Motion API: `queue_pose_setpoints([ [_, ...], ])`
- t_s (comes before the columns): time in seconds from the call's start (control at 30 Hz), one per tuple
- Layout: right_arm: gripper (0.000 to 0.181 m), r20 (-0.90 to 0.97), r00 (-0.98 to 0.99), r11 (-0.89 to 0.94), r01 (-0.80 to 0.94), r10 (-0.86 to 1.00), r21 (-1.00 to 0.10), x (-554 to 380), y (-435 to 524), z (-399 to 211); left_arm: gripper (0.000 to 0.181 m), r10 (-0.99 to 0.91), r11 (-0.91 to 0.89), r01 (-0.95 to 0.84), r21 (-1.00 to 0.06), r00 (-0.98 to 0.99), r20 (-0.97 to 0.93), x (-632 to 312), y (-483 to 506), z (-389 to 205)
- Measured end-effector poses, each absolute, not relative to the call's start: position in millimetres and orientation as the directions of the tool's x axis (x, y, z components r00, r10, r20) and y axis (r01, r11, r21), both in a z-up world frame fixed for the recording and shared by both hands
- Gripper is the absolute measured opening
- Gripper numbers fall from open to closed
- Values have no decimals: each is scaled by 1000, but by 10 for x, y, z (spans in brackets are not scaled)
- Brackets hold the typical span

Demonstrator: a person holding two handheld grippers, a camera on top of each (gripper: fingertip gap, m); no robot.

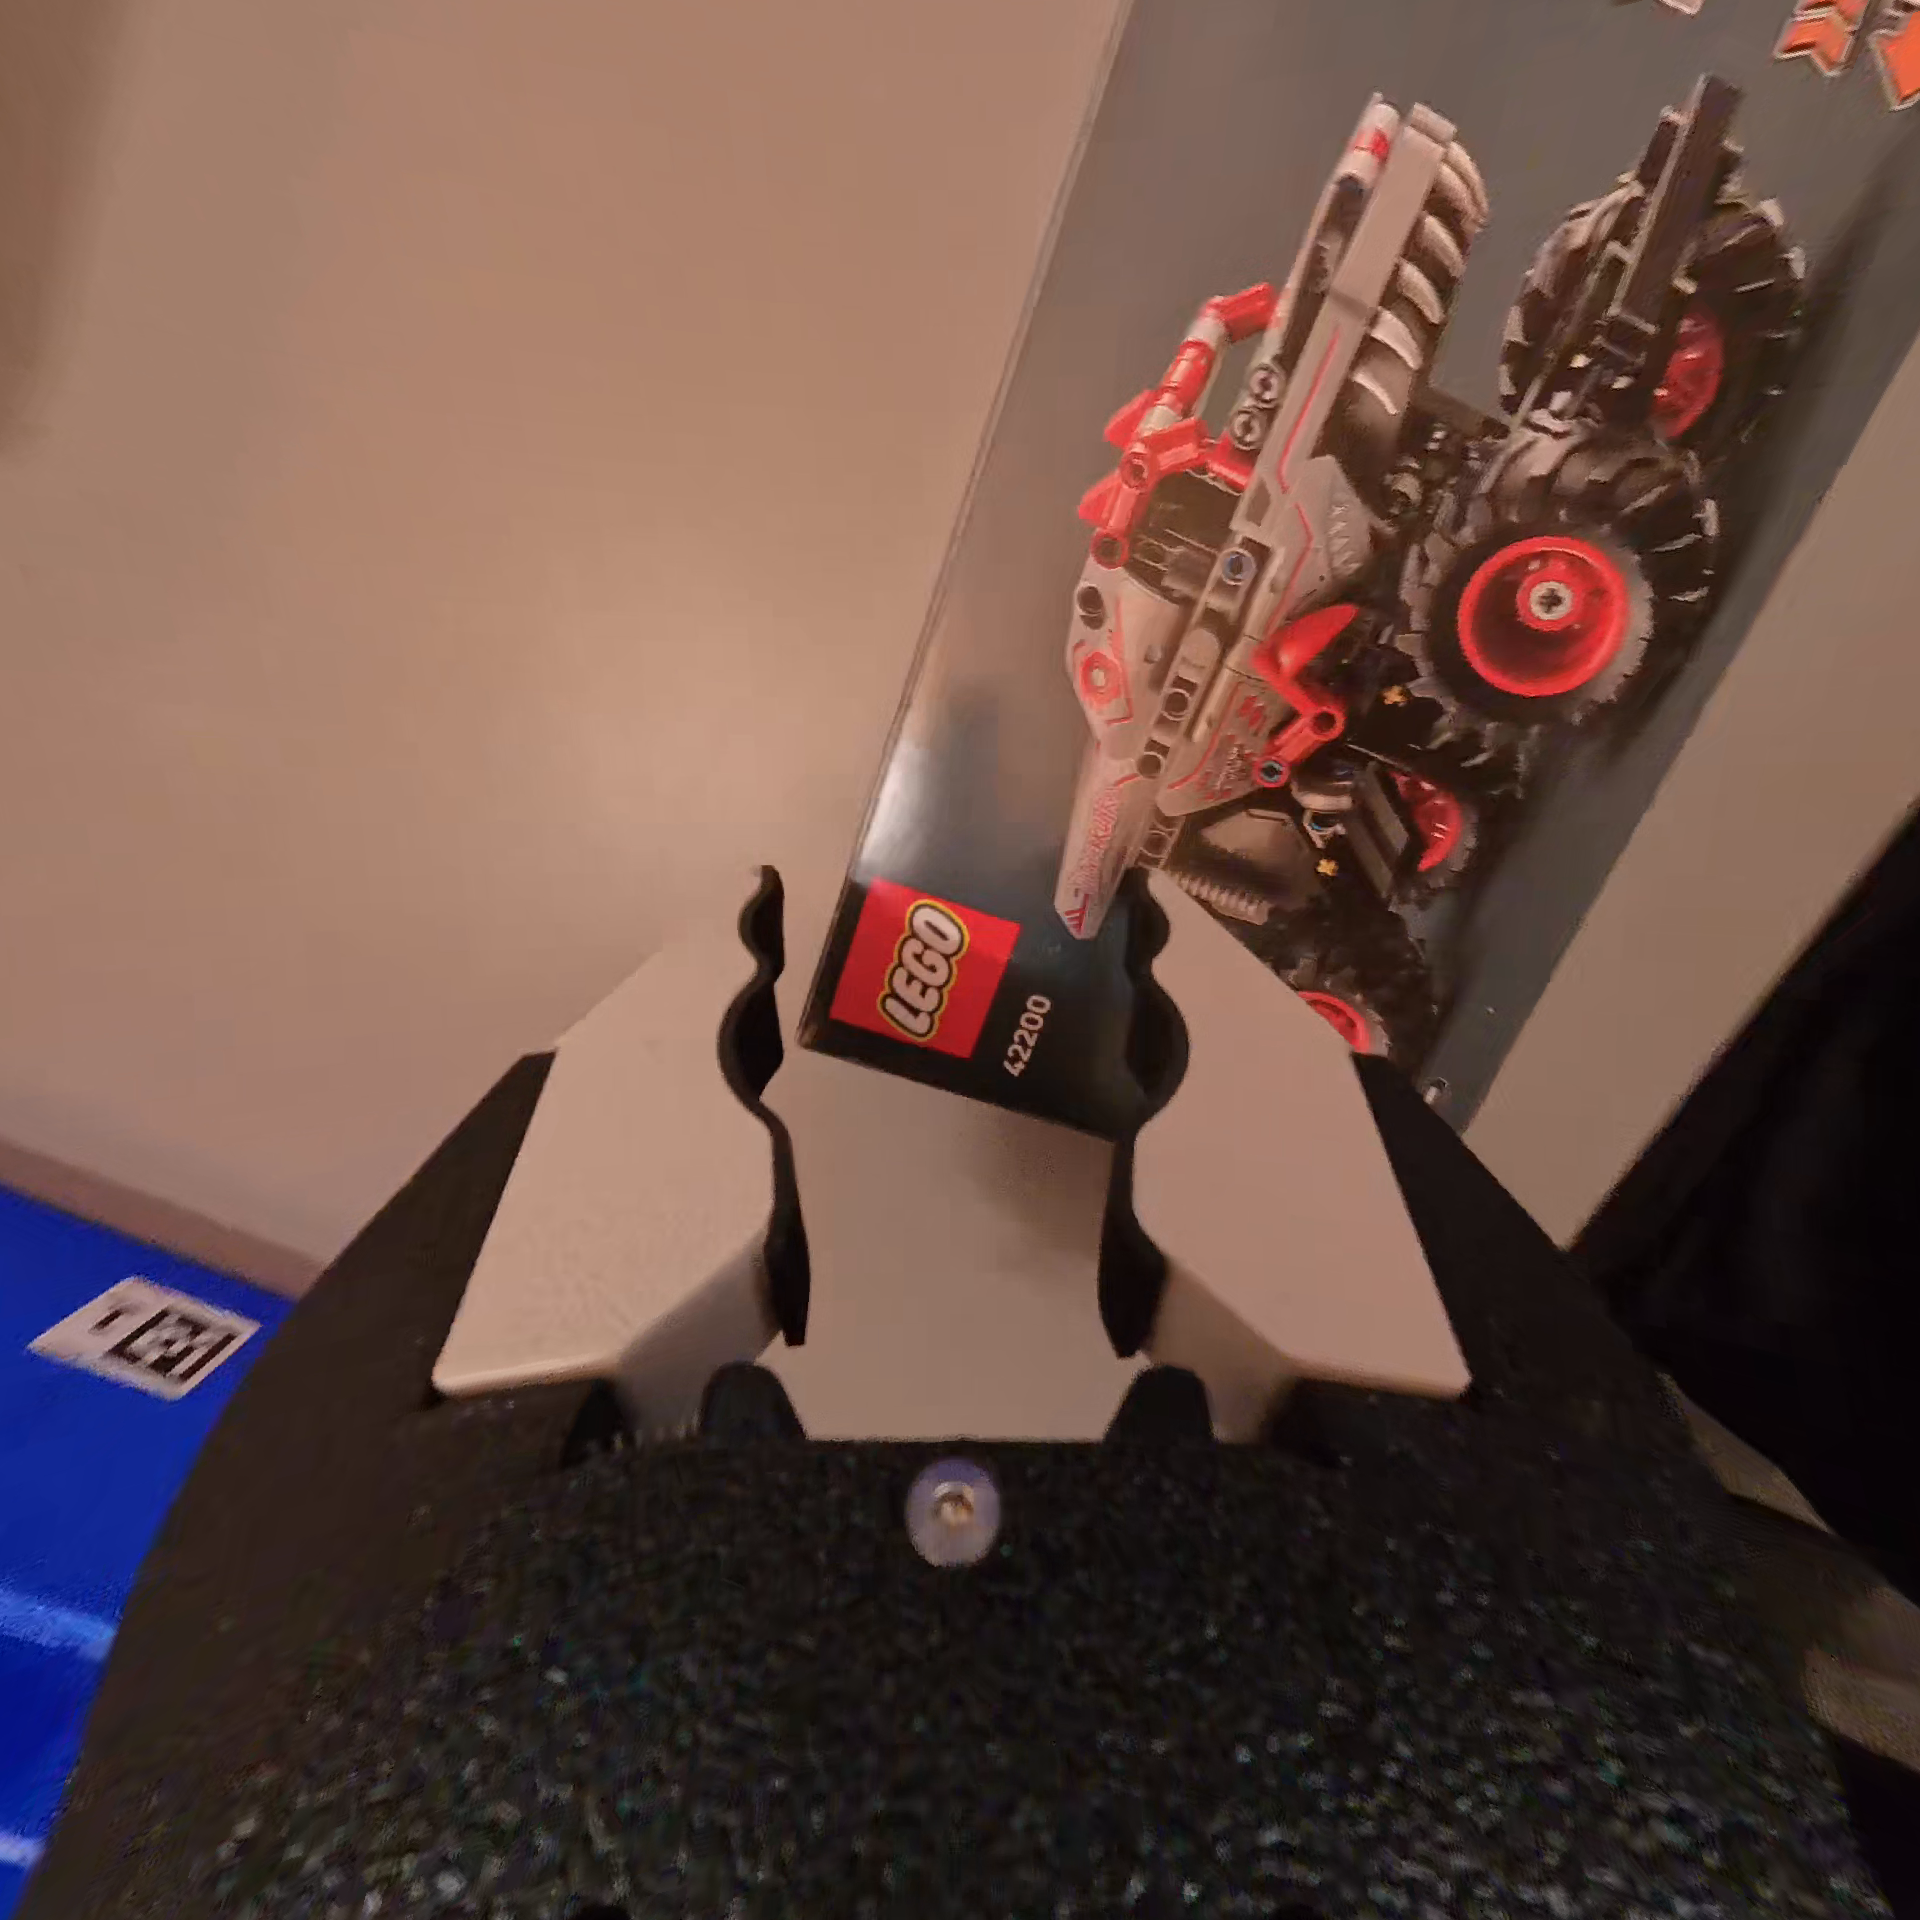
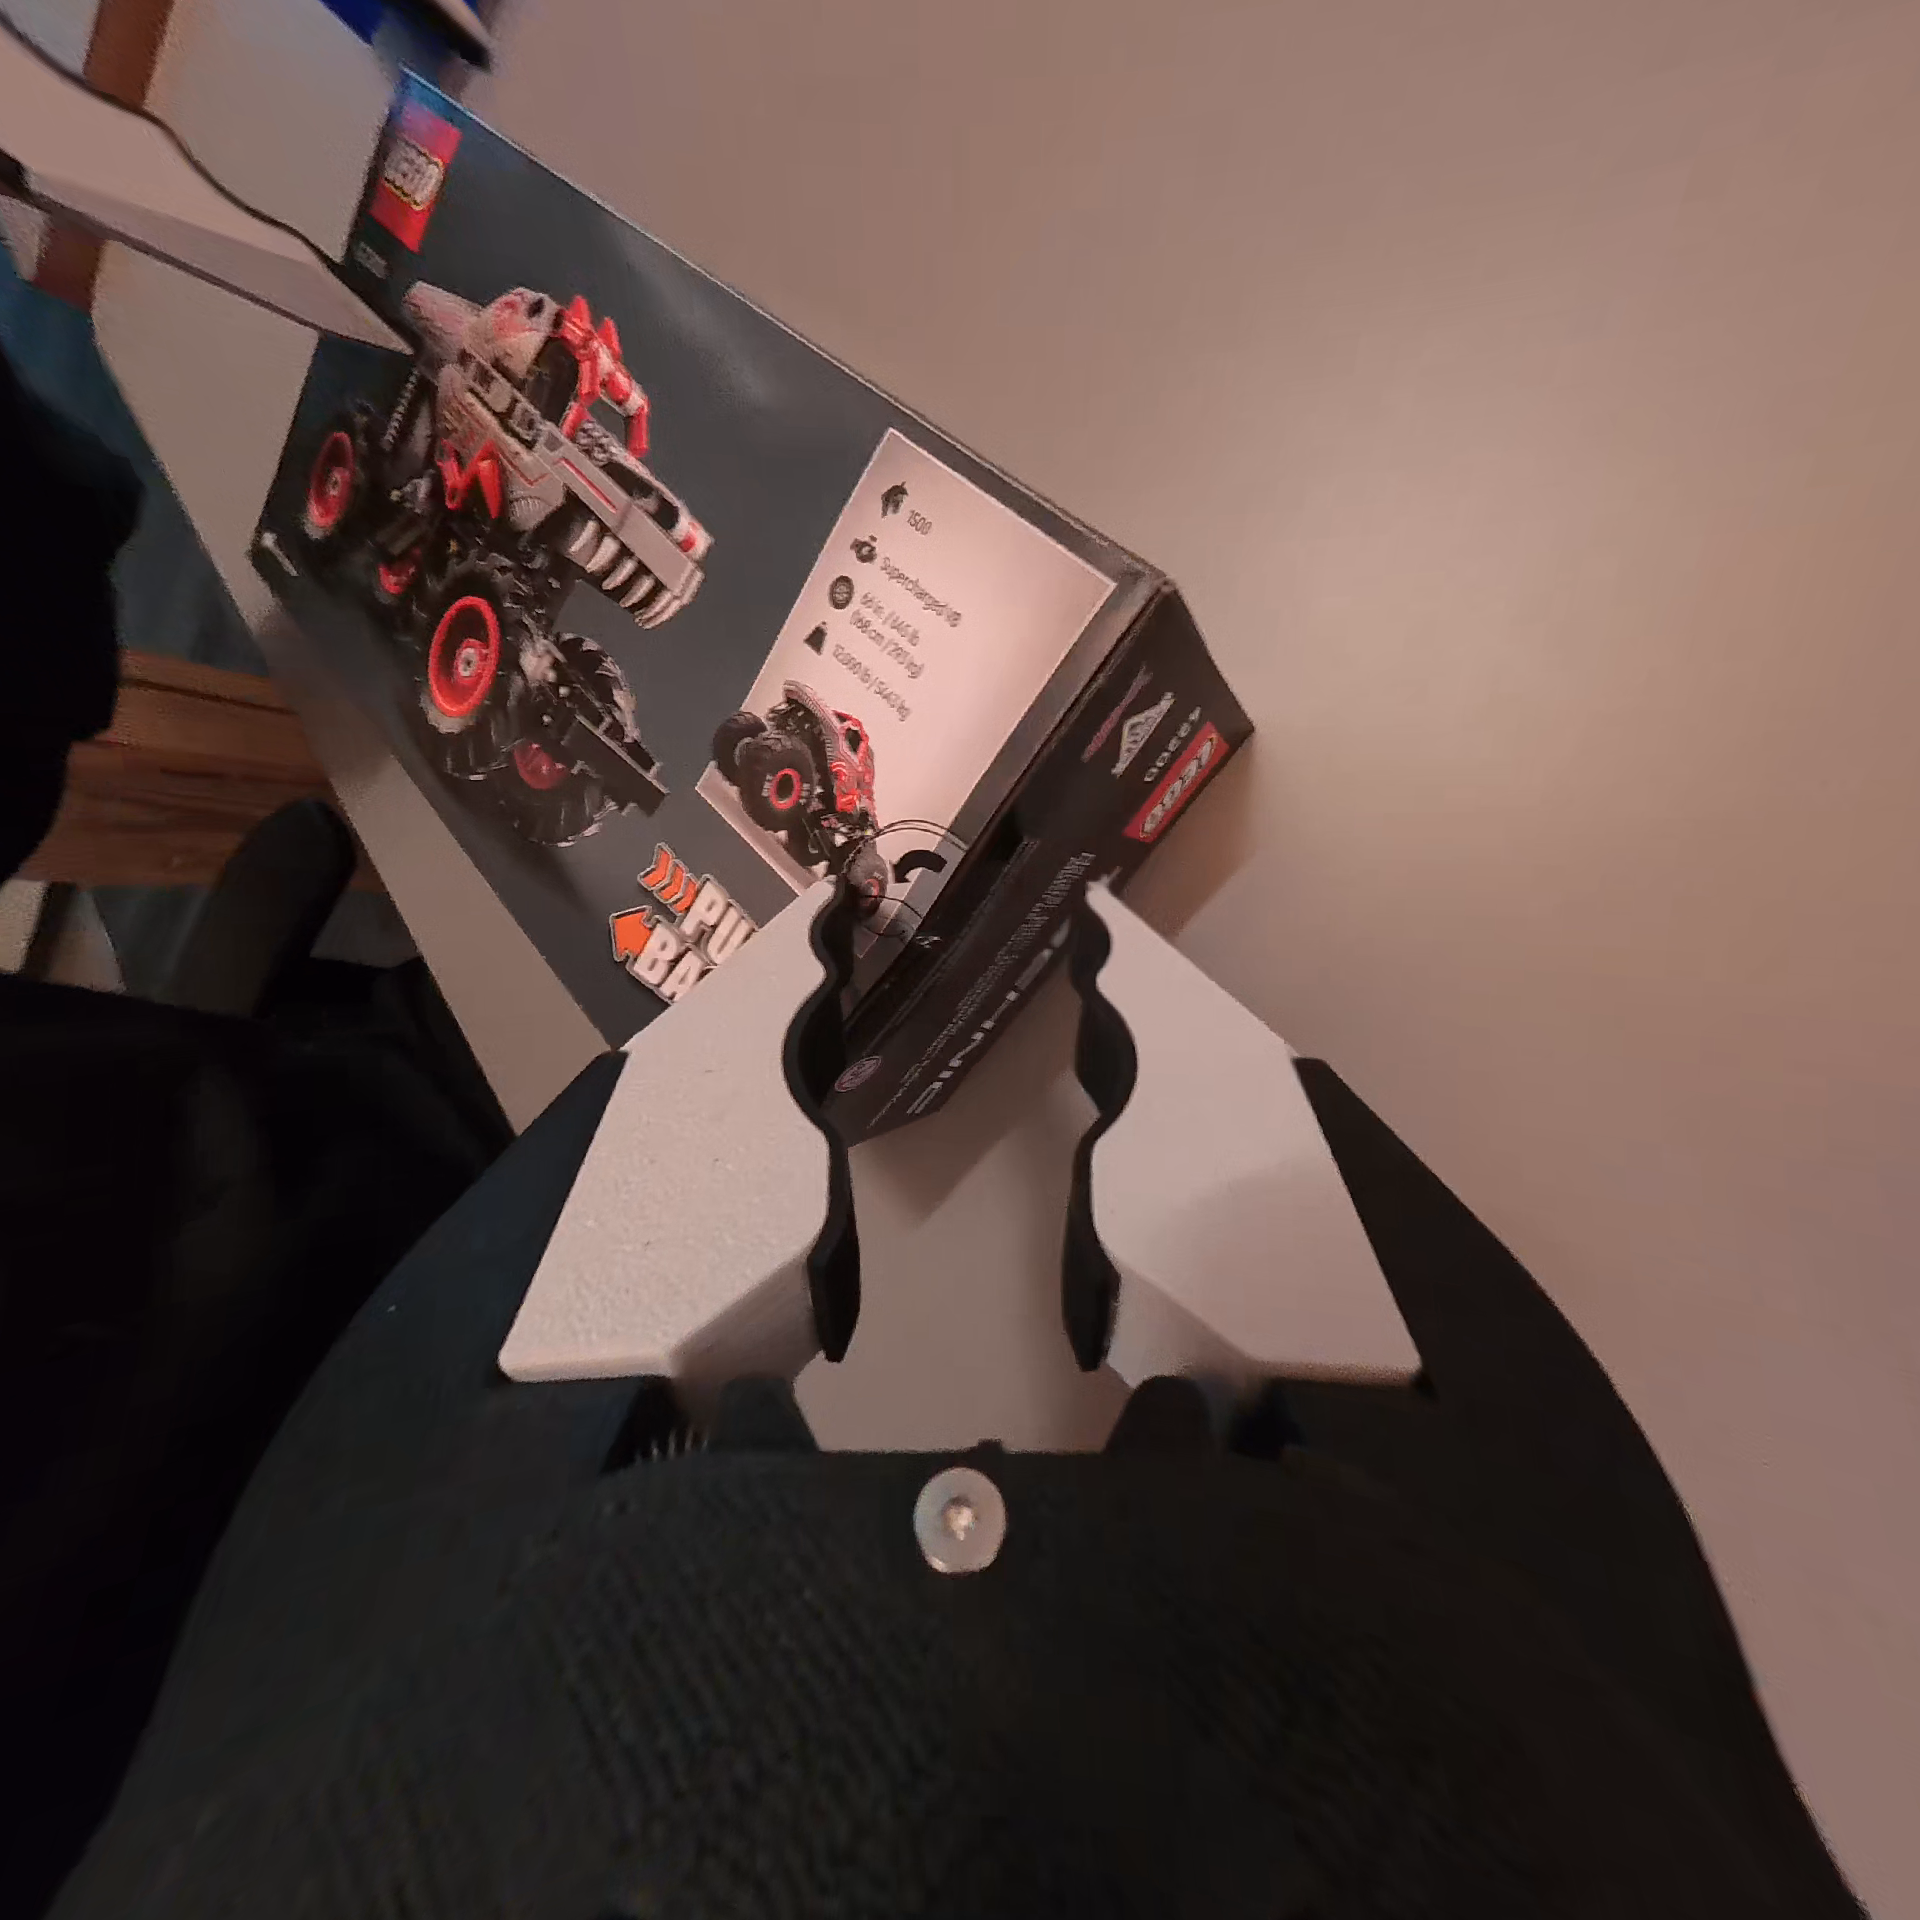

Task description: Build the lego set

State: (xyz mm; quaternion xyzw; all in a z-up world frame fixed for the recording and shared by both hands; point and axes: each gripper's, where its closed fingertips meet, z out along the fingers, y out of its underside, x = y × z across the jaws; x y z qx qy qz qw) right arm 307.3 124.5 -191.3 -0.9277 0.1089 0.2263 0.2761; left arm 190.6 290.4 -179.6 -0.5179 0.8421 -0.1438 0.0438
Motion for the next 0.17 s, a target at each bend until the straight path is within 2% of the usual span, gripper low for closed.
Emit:
queue_pose_setpoints([
  [0.03,31,-491,869,-821,-320,-56,-473,3044,1260,-1895,62,-871,428,-863,-269,-473,131,1893,2867,-1817],
  [0.17,25,-456,883,-781,-364,-115,-508,3164,1332,-1874,59,-802,452,-873,-184,-488,344,1826,2712,-1897],
])
